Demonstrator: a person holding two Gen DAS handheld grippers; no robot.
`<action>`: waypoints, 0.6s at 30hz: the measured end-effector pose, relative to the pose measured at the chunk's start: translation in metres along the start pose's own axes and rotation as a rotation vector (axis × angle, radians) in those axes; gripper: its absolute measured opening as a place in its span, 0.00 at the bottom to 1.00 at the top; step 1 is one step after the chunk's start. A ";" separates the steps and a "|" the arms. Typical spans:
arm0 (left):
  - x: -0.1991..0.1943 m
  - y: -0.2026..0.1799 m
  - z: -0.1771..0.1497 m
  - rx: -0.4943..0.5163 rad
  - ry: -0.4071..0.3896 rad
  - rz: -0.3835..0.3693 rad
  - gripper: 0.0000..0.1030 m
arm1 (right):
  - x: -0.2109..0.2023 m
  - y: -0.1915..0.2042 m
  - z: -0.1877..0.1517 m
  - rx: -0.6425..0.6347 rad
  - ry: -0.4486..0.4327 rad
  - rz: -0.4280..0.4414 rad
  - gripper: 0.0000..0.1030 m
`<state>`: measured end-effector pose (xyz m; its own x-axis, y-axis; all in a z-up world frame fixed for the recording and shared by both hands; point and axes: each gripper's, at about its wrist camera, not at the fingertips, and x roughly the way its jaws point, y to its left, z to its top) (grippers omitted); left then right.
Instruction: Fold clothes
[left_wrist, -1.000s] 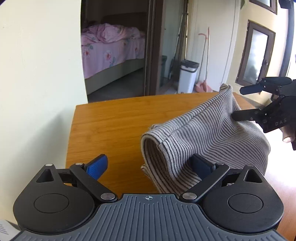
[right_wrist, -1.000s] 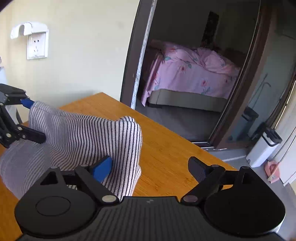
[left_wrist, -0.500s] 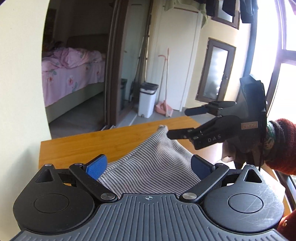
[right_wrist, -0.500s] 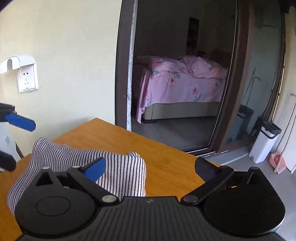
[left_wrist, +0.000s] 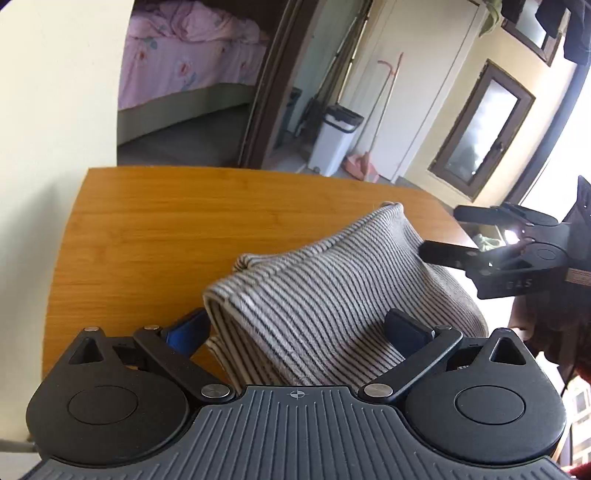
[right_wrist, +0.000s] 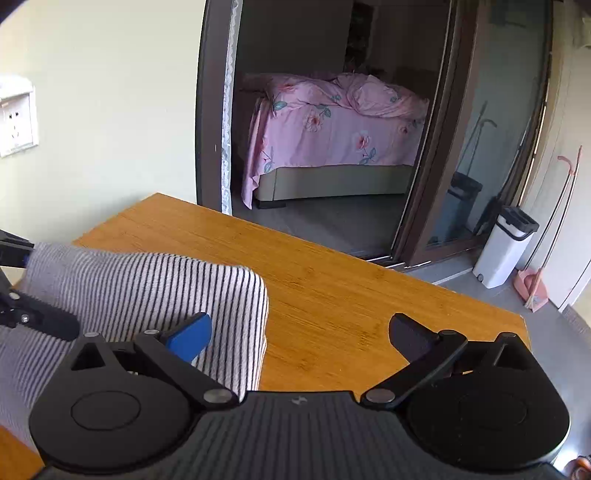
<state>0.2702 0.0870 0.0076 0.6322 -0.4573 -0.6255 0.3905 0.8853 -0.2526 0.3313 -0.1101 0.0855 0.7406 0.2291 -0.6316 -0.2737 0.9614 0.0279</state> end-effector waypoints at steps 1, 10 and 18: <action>-0.011 -0.003 0.002 0.027 -0.038 0.015 1.00 | -0.010 -0.005 -0.006 0.043 0.009 0.032 1.00; -0.015 -0.028 0.028 0.073 -0.092 -0.148 1.00 | -0.053 -0.028 -0.060 0.472 0.146 0.339 0.85; 0.037 -0.020 0.009 0.047 0.032 -0.043 1.00 | -0.015 -0.002 -0.070 0.564 0.259 0.440 0.53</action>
<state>0.2921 0.0512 -0.0040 0.5932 -0.4909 -0.6381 0.4480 0.8598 -0.2450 0.2780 -0.1264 0.0403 0.4488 0.6332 -0.6305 -0.1035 0.7377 0.6672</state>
